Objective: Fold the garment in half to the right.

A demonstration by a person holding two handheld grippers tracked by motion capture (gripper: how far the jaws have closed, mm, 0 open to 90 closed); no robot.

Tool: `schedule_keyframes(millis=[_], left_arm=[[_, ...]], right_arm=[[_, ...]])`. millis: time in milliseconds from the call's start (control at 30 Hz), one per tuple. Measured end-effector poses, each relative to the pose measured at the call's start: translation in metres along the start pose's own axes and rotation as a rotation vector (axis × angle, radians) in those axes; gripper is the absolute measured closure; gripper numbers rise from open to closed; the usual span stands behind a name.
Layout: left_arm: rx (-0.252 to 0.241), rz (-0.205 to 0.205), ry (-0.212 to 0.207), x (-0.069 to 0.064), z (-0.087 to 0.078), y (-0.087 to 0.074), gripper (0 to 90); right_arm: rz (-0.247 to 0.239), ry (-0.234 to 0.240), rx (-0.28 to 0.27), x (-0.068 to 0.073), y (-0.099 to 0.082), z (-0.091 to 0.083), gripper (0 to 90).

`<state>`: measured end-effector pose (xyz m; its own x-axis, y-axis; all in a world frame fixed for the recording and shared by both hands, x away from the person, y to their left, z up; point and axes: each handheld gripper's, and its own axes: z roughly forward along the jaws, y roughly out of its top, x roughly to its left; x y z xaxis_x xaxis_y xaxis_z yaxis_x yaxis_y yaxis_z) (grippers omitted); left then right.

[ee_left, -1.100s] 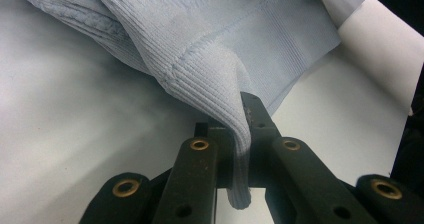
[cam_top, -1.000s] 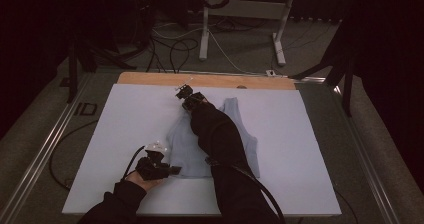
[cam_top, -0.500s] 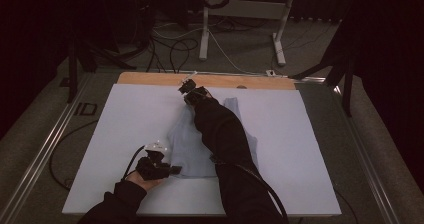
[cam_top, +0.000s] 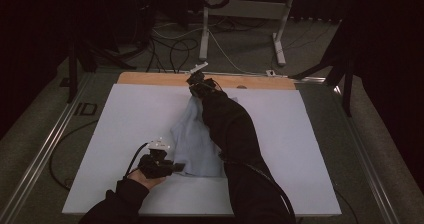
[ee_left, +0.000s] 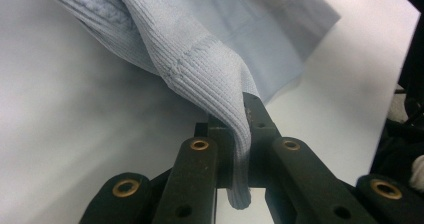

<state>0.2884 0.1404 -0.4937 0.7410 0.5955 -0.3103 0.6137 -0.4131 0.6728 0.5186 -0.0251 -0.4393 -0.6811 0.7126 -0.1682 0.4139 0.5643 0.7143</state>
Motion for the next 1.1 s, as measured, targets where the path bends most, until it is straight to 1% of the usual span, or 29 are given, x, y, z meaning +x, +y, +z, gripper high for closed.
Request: schedule_keyframes(millis=[33, 133, 233, 267, 300, 367, 400, 467, 500, 567, 600, 633, 667, 700, 800, 933, 1100], left_arm=[[-0.001, 0.007, -0.001, -0.002, 0.000, 0.002, 86.0], [-0.005, 0.028, -0.007, -0.010, 0.000, 0.010, 86.0], [-0.002, 0.046, -0.009, -0.016, 0.001, 0.016, 86.0], [-0.001, 0.054, -0.011, -0.017, 0.001, 0.019, 86.0], [0.000, 0.064, -0.016, -0.021, 0.002, 0.023, 86.0], [-0.001, 0.066, -0.019, -0.022, 0.003, 0.025, 86.0], [0.001, 0.069, -0.019, -0.025, 0.004, 0.027, 86.0], [0.000, 0.081, -0.025, -0.029, 0.006, 0.031, 86.0], [0.003, 0.091, -0.028, -0.033, 0.009, 0.034, 86.0], [0.005, 0.096, -0.029, -0.034, 0.010, 0.035, 86.0], [0.007, 0.103, -0.031, -0.036, 0.011, 0.037, 86.0], [0.006, 0.109, -0.031, -0.038, 0.012, 0.039, 86.0], [0.009, 0.115, -0.033, -0.039, 0.013, 0.041, 86.0], [0.008, 0.119, -0.036, -0.041, 0.015, 0.043, 86.0], [0.006, 0.135, -0.042, -0.049, 0.019, 0.049, 86.0], [0.017, 0.158, -0.051, -0.058, 0.027, 0.058, 86.0], [0.021, 0.168, -0.059, -0.062, 0.032, 0.063, 86.0]], right_arm=[[0.000, -0.003, -0.003, -0.003, 0.000, -0.005, 87.9], [0.003, -0.005, -0.008, -0.005, 0.000, -0.009, 87.9], [0.012, 0.003, -0.027, -0.009, -0.002, -0.016, 87.9], [0.012, 0.003, -0.027, -0.009, -0.002, -0.016, 87.9], [0.017, 0.001, -0.032, -0.011, -0.003, -0.021, 87.9], [0.021, 0.001, -0.037, -0.012, -0.004, -0.023, 87.9], [0.015, -0.002, -0.040, -0.015, -0.005, -0.028, 88.0], [0.018, -0.004, -0.041, -0.016, -0.006, -0.030, 87.9], [0.025, -0.008, -0.049, -0.020, -0.007, -0.036, 87.9], [0.023, -0.014, -0.053, -0.024, -0.009, -0.041, 87.9], [0.023, -0.014, -0.053, -0.024, -0.009, -0.041, 87.9], [0.021, -0.019, -0.057, -0.028, -0.011, -0.046, 87.9], [0.021, -0.019, -0.057, -0.028, -0.011, -0.046, 87.9], [0.028, -0.019, -0.064, -0.029, -0.012, -0.048, 87.9], [0.034, -0.022, -0.071, -0.033, -0.016, -0.055, 87.9], [0.041, -0.031, -0.082, -0.041, -0.022, -0.064, 87.9], [0.051, -0.039, -0.089, -0.047, -0.025, -0.072, 87.9]])
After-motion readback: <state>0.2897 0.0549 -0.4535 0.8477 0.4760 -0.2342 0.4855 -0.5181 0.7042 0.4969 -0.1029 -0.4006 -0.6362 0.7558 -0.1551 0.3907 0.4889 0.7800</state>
